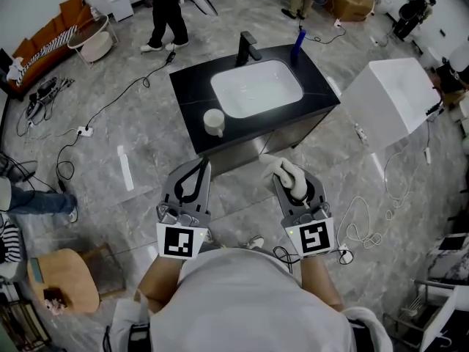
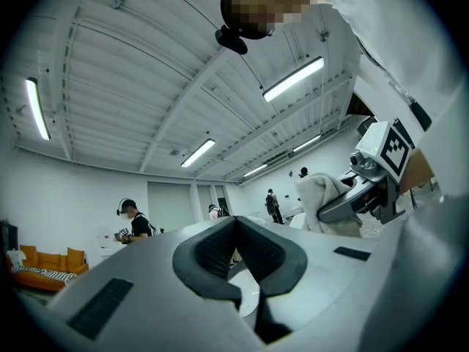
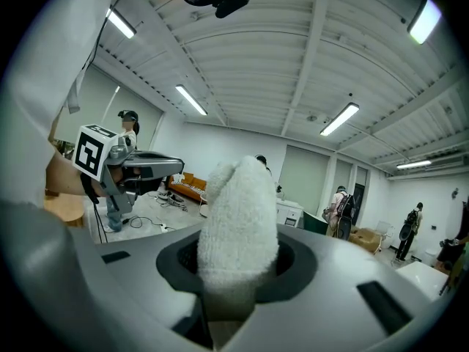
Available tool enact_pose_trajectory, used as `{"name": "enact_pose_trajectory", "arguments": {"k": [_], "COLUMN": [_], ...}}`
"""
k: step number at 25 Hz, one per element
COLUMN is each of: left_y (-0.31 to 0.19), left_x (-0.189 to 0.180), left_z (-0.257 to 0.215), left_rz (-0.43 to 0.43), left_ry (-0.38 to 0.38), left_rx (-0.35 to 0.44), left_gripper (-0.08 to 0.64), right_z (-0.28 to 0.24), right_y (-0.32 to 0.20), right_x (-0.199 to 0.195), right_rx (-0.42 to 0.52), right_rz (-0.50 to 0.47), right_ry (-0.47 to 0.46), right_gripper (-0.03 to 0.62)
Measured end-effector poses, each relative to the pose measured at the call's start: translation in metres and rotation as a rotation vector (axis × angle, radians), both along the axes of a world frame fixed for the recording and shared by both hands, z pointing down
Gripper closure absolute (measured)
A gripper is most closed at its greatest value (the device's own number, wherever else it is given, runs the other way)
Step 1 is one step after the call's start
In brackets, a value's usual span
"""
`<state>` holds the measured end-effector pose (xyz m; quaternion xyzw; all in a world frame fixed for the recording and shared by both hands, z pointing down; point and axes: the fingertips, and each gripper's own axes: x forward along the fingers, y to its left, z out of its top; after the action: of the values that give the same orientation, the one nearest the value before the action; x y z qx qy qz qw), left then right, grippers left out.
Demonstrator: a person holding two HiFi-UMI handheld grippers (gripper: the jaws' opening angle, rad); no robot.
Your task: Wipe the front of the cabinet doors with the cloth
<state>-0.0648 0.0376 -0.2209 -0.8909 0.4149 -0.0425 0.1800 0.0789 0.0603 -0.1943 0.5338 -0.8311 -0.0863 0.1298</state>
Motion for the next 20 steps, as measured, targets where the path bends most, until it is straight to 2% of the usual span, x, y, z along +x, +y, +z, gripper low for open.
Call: {"name": "enact_pose_trajectory", "arguments": {"k": [20], "left_y": [0.003], "left_x": [0.04], "left_z": [0.002], "left_rz": [0.009], "left_ry": [0.002], "left_rx": [-0.008], "left_gripper": [0.541], "right_z": [-0.002], "right_y": [0.002], "right_x": [0.039], "right_rx": [0.001], "right_rz": [0.011], "right_ry": [-0.002], "right_gripper": [0.457]}}
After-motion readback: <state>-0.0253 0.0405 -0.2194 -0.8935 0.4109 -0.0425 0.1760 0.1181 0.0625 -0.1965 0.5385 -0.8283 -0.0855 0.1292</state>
